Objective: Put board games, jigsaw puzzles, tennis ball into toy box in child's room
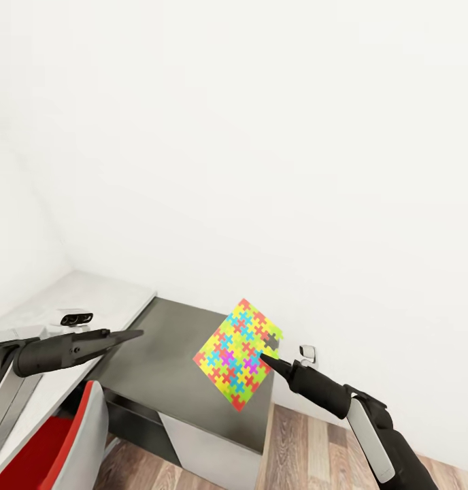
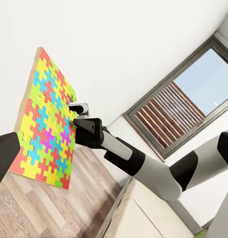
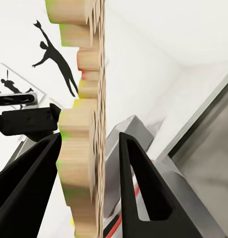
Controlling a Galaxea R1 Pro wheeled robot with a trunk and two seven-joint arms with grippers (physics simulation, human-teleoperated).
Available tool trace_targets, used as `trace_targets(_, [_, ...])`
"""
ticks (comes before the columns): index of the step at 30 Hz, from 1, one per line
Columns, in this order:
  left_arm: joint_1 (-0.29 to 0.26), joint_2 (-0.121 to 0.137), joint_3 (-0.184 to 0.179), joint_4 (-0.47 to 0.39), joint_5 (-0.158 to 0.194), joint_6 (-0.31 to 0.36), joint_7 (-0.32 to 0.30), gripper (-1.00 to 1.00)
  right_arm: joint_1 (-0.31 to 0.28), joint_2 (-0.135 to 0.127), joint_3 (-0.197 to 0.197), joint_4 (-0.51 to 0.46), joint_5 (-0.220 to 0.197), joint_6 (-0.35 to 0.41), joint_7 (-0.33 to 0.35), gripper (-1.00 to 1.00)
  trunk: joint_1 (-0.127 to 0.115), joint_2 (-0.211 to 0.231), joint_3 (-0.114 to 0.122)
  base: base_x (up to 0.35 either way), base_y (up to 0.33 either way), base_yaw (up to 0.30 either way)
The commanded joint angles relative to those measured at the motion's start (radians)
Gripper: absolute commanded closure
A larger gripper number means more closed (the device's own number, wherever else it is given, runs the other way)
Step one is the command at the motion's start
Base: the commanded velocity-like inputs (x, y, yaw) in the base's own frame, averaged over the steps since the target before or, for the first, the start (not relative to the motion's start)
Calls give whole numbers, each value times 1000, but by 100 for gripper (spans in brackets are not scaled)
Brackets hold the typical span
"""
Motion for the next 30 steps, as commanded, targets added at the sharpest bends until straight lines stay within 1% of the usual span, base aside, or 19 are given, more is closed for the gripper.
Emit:
trace_targets(1, [-1,0,0,0,0,11,-4,-100,-1,-1,1,0,-8,7,-1,100,1,-2,0,0,0,83])
trace_targets(30, [-1,2,1,-1,0,11,-4,-100,-1,-1,1,1,-6,7,-2,100,1,-2,47,0,0,119])
